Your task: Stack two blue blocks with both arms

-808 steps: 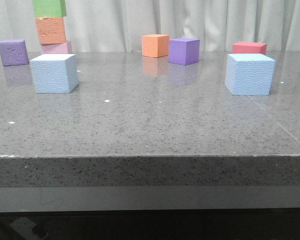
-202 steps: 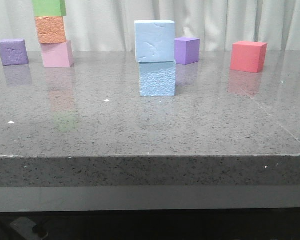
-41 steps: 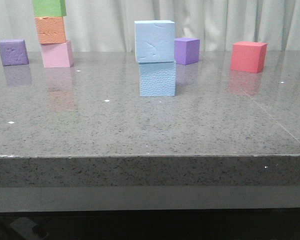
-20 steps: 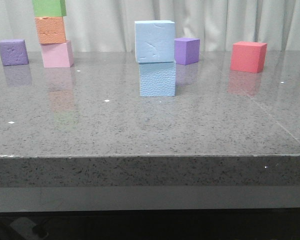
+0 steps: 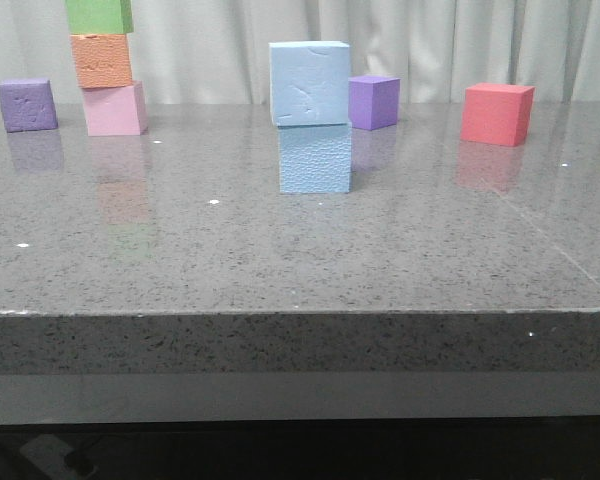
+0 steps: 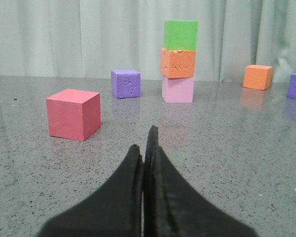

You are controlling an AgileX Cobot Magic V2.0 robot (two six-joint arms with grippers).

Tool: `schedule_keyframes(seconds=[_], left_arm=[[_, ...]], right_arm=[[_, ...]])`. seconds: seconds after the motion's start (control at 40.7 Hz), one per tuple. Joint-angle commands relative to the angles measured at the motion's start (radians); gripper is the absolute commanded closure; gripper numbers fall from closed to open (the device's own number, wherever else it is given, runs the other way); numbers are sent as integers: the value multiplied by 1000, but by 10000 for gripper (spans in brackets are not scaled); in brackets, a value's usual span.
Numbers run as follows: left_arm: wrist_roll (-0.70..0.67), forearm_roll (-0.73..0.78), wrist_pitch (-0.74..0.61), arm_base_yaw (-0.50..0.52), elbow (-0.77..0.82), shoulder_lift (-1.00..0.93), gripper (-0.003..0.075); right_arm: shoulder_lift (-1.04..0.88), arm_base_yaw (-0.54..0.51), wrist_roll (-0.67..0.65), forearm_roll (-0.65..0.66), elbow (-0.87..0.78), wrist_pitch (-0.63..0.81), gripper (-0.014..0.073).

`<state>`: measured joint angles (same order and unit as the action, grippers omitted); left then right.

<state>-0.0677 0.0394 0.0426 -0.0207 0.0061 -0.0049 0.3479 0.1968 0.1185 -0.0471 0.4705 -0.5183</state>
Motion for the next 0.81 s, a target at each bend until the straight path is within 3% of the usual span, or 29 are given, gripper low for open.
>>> schedule_keyframes(seconds=[0.0, 0.393, 0.786], left_arm=[[0, -1, -84, 2, 2, -18, 741], [0, -1, -84, 2, 2, -18, 741], [0, -1, -84, 2, 2, -18, 741]], right_arm=[[-92, -67, 10, 20, -103, 218, 713], [-367, -200, 8, 3, -496, 636, 713], [-377, -220, 4, -26, -492, 609, 713]])
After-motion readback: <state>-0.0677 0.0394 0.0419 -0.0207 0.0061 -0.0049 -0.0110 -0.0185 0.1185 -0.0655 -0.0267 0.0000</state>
